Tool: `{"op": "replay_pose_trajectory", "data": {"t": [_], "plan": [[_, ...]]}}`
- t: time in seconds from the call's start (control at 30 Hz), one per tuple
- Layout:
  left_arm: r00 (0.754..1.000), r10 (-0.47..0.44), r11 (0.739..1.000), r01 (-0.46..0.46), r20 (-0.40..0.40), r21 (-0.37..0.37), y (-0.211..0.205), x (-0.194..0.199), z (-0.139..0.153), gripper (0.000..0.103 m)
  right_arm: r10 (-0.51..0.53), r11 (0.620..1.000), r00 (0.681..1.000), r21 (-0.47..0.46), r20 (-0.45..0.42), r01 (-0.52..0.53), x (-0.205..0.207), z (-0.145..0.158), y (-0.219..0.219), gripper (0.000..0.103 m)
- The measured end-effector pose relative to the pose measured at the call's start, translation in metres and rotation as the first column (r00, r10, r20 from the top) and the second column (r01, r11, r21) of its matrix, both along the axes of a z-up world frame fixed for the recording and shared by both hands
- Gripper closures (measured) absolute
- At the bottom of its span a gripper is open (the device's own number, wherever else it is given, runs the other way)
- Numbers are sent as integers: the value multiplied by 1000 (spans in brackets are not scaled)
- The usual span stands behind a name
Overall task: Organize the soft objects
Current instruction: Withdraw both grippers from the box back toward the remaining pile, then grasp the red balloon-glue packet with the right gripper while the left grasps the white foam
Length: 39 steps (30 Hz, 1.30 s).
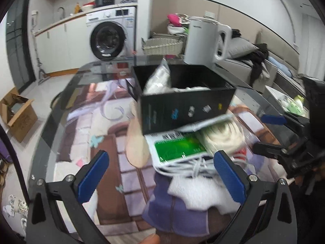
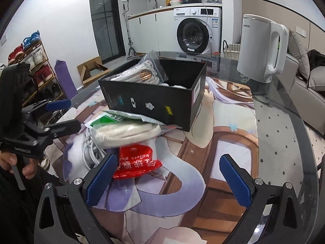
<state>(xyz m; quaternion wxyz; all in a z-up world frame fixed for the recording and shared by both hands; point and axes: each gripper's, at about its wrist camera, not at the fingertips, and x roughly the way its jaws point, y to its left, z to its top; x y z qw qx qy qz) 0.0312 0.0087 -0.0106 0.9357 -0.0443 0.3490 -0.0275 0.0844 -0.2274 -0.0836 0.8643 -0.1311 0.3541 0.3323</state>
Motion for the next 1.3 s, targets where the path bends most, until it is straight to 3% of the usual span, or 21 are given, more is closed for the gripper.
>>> {"op": "replay_pose_trajectory", "data": {"t": [0.23, 0.5, 1.0, 1.1, 1.3], "plan": [[991, -133, 991, 132, -28, -13, -13, -4, -4, 0, 21, 1000, 1000, -17, -21, -21, 3, -8, 4, 1], [965, -250, 966, 254, -78, 44, -41, -10, -13, 0, 42, 998, 998, -34, -51, -44, 3, -15, 9, 1], [948, -298, 953, 302, -116, 27, -43, -14, -20, 0, 36, 998, 994, -51, -101, -41, 13, -23, 32, 1], [947, -289, 952, 300, -137, 64, -46, -13, -25, 0, 26, 997, 995, -64, -99, -33, 16, -24, 34, 1], [953, -263, 961, 273, -152, 44, -40, -8, -29, 0, 27, 997, 995, -70, -96, -34, 17, -23, 36, 1]]}}
